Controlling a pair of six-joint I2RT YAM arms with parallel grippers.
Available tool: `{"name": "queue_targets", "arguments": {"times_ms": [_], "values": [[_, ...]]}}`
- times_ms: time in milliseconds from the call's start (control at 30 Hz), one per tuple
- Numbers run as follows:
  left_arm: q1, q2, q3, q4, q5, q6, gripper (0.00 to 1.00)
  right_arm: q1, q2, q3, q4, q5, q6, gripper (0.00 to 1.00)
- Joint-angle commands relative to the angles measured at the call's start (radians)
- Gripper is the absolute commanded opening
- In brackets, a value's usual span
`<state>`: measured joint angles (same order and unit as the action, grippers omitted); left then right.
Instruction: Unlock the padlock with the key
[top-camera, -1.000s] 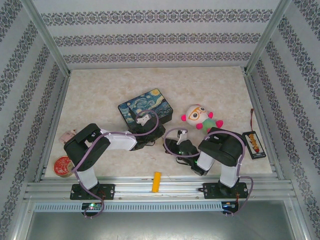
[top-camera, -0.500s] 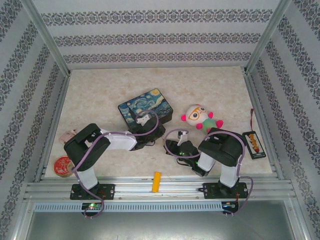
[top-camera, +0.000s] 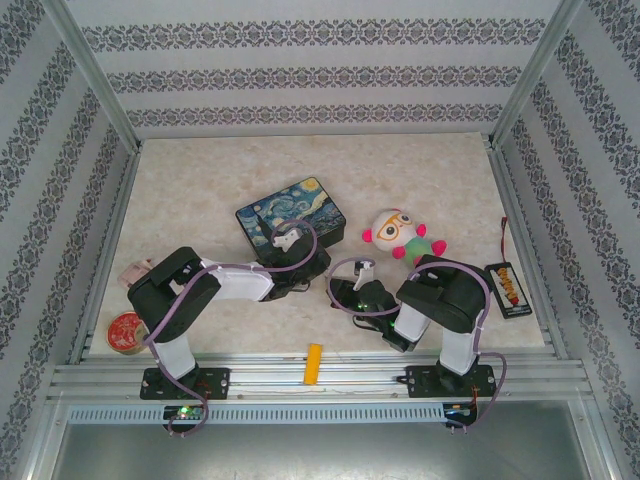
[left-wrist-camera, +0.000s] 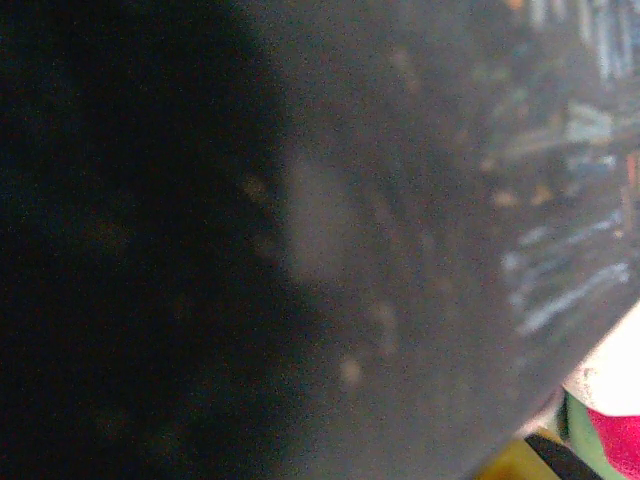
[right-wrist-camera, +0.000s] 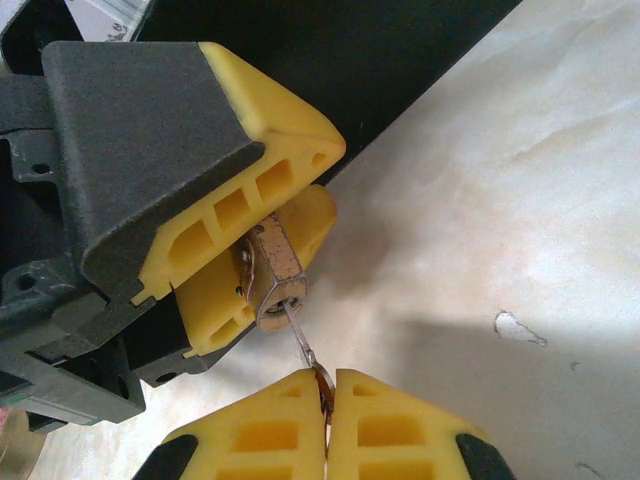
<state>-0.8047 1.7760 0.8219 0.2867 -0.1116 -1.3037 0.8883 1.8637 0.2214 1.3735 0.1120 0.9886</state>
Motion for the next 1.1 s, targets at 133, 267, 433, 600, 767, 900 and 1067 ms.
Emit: {"name": "queue_targets", "arguments": {"times_ms": [133, 267, 433, 600, 767, 900, 1067], "values": [[0.004, 0.034, -0.028, 0.066, 0.113, -0.118, 0.17, 0.009, 0.004, 0.007, 0.012, 0.002, -0.020, 0.00], [0.004, 0.031, -0.030, 0.069, 0.115, -0.109, 0.16, 0.009, 0.018, 0.022, 0.012, -0.002, -0.019, 0.00], [0.004, 0.028, -0.029, 0.061, 0.111, -0.101, 0.16, 0.009, 0.023, 0.040, 0.011, -0.010, -0.020, 0.00], [0.004, 0.028, -0.031, 0.063, 0.112, -0.100, 0.16, 0.009, 0.025, 0.038, 0.012, -0.005, -0.018, 0.00], [0.004, 0.026, -0.032, 0.068, 0.112, -0.100, 0.16, 0.009, 0.027, 0.035, 0.012, -0.005, -0.018, 0.00], [0.004, 0.026, -0.033, 0.067, 0.112, -0.097, 0.16, 0.009, 0.027, 0.035, 0.012, -0.003, -0.021, 0.00], [0.004, 0.020, -0.035, 0.058, 0.107, -0.094, 0.16, 0.008, 0.026, 0.038, 0.013, 0.003, -0.033, 0.00]]}}
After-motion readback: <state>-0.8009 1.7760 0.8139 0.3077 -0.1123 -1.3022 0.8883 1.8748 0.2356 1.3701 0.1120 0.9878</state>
